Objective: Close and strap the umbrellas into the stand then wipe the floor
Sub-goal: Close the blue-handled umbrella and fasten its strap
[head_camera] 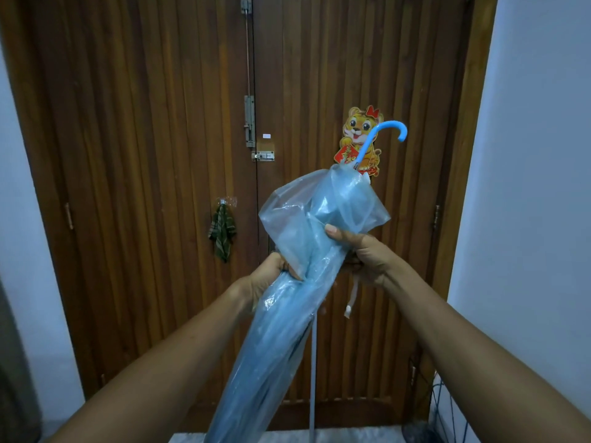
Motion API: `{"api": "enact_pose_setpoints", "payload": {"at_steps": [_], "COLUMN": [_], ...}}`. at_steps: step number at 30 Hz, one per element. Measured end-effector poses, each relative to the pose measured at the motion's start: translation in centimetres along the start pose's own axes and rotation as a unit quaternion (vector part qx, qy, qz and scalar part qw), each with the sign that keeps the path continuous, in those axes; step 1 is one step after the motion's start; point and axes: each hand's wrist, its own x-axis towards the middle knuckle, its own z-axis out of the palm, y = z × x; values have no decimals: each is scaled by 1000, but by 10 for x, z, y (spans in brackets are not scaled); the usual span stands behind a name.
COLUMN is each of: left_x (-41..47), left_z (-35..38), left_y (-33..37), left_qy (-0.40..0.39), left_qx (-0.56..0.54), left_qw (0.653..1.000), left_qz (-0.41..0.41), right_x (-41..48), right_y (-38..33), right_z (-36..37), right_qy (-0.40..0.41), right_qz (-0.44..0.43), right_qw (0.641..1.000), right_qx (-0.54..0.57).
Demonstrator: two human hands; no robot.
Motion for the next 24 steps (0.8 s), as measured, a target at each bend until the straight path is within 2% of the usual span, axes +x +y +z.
{"api": "enact_pose_setpoints", "payload": {"at_steps": [2, 4, 7, 9, 11, 13, 14, 17, 19, 20, 22, 24], "left_x": [-4, -6, -10, -15, -14, -4, 4, 17, 14, 14, 11, 8], "left_z": [-3, -11, -30, -26, -11, -3, -6, -14, -15, -17, -20, -23], "left_y": [0, 0, -7, -9, -10, -15, -20, -31, -32, -30, -26, -24], "left_qy": [2, 86, 178, 198, 139, 114, 130, 291, 372, 397, 445, 474], "left_qx": [67, 123, 61, 63, 157, 293, 330, 311, 331, 348, 399, 454], "left_qw": [997, 988, 980, 972, 975, 946, 932, 898, 858, 840, 794, 748], "left_qz": [-27, -21, 67, 114, 74, 72, 80, 114, 124, 122, 113, 96], "right_x": [2, 6, 14, 20, 24, 28, 28, 24, 19, 17, 14, 7], "right_y": [0, 2, 9, 14, 18, 19, 17, 5, -7, -13, -21, -27], "right_z": [3, 4, 1, 5, 13, 23, 26, 34, 36, 35, 33, 33], "right_qy": [30, 65, 127, 149, 147, 130, 118, 49, 12, 15, 59, 100], "right_qz": [-17, -31, -46, -30, -13, -13, -21, -36, -6, 12, 30, 5], "right_qw": [999, 997, 991, 987, 985, 982, 980, 964, 937, 910, 839, 778], "right_qx": [-9, -21, -18, -44, -89, -137, -161, -259, -350, -414, -540, -620]}}
